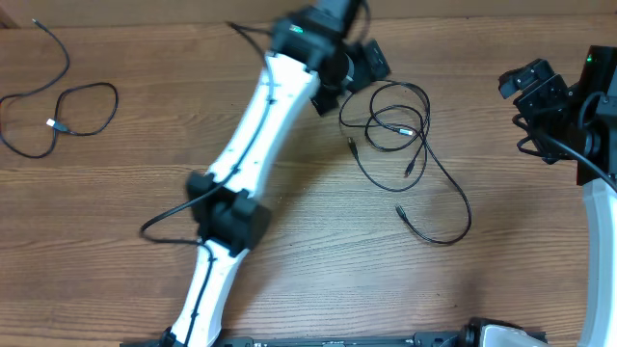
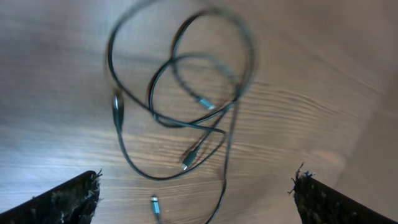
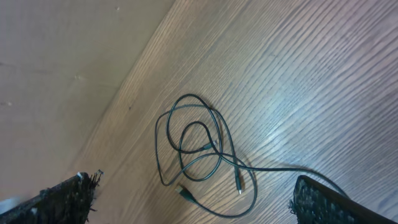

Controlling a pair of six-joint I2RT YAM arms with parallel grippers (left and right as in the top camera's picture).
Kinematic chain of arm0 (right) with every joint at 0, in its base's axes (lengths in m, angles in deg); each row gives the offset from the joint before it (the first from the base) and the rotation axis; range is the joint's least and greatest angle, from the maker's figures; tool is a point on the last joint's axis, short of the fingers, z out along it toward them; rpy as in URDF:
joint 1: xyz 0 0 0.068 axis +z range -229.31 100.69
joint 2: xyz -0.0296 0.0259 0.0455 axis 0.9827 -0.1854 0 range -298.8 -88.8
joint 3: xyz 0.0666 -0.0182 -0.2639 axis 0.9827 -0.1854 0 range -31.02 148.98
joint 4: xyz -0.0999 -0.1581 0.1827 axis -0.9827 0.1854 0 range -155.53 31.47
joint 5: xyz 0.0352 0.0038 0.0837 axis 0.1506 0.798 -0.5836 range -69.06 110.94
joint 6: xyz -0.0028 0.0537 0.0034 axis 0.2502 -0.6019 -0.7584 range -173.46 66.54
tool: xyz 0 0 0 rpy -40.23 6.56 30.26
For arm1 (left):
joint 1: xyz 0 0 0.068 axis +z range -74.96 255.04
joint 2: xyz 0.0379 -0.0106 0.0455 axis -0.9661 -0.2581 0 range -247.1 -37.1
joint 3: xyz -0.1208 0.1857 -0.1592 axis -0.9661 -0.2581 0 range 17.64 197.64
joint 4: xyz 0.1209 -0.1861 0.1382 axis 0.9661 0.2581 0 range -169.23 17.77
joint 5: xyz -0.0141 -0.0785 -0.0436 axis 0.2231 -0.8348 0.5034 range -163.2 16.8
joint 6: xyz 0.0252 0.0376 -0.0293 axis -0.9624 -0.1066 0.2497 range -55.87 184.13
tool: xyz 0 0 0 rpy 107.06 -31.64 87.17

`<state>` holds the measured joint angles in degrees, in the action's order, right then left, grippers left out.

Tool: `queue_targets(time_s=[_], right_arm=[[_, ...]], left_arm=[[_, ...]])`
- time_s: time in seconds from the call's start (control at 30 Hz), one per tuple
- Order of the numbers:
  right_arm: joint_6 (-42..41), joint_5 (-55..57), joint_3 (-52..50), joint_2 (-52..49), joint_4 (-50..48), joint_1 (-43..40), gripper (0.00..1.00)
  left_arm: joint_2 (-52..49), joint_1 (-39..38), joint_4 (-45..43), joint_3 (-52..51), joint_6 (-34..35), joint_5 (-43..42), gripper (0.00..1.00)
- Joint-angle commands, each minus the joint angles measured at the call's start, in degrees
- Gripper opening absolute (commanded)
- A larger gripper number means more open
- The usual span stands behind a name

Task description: Untangle cables

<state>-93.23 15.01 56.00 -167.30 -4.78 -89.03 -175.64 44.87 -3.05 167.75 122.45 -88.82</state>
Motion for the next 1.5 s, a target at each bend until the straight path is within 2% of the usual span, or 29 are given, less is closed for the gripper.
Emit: queue_targets(time_s=[0.0, 0.07, 0.17, 0.2, 0.23, 0.27, 0.3, 0.47, 0.53, 0.6, 0.7, 0.73, 0.83, 0.97, 1.07, 1.17, 1.3, 1.37, 1.47], right_arm=[[2.89, 0.87, 1.14, 0.17, -0.13, 0.02, 1.0], [4.35, 1.22, 1.14, 0.17, -0.11, 0.02, 1.0], [4.33, 1.38, 1.11, 0.15, 0.11, 0.04, 1.0], [4.33, 1.38, 1.11, 0.15, 0.13, 0.04, 1.0], [4.31, 1.38, 1.11, 0.15, 0.11, 0.04, 1.0], [4.33, 1.38, 1.11, 0.11, 0.11, 0.04, 1.0], [4.35, 1.4, 1.11, 0.04, 0.13, 0.04, 1.0], [6.99, 2.03, 1.11, -0.07, 0.46, 0.04, 1.0], [7.08, 3.28, 1.11, -0.07, 0.96, 0.04, 1.0], [7.08, 3.52, 1.09, -0.07, 0.98, 0.04, 1.0], [7.06, 3.5, 1.07, -0.46, 0.9, 0.04, 1.0], [7.06, 3.48, 1.07, -1.11, 1.07, 0.04, 1.0], [7.06, 3.45, 1.07, -2.6, 1.16, 0.04, 1.0], [7.06, 3.28, 1.07, -3.82, 1.7, 0.04, 1.0], [7.04, 3.28, 1.07, -4.04, 1.73, 0.04, 1.0], [7.04, 3.28, 1.07, -4.04, 1.6, 0.04, 1.0], [7.06, 3.3, 1.07, -4.24, 1.81, 0.04, 1.0], [7.04, 3.28, 1.07, -4.72, 1.79, 0.04, 1.0], [7.02, 3.28, 1.07, -5.6, 2.01, 0.04, 1.0]], left_arm=[[-6.78, -3.37, -0.24, -0.46, 16.9, 0.15, 0.95], [-9.68, -4.48, -1.07, -0.46, 19.82, 0.42, 0.86], [-13.11, -5.09, -4.37, -0.46, 20.13, 1.36, 0.82], [-14.34, -5.11, -5.77, -0.46, 20.13, 0.85, 0.76], [-15.26, -5.11, -6.51, -0.46, 20.13, 0.63, 0.65], [-16.61, -5.11, -7.19, -0.46, 20.09, 0.79, 0.17], [-16.98, -5.11, -7.19, -0.48, 19.41, 1.33, 0.04], [-14.05, -3.02, -6.93, 1.55, 6.36, 3.56, 0.04], [-9.27, -1.01, -5.18, 4.22, 1.6, 1.9, 0.04], [-3.39, 0.96, -4.37, 5.88, -3.37, -3.58, 0.04], [6.45, 3.39, -4.33, 6.47, -11.76, -2.58, 0.04], [11.65, 4.68, -5.64, 6.47, -15.91, -1.53, 0.04], [18.29, 6.58, -10.8, 6.47, -26.43, -1.75, 0.04], [24.09, 10.01, -19.98, 6.47, -34.71, -0.98, 0.04], [25.88, 13.86, -25.42, 6.47, -35.69, 4.17, 0.04], [25.46, 17.2, -28.94, 6.43, -37.4, 5.4, 0.04], [24.0, 20.37, -25.07, 5.51, -37.48, 14.69, 0.04], [21.27, 23.06, -20.63, 5.29, -35.06, 20.2, 0.05], [17.29, 26.71, -17.73, 5.29, -33.4, 21.27, 0.04]])
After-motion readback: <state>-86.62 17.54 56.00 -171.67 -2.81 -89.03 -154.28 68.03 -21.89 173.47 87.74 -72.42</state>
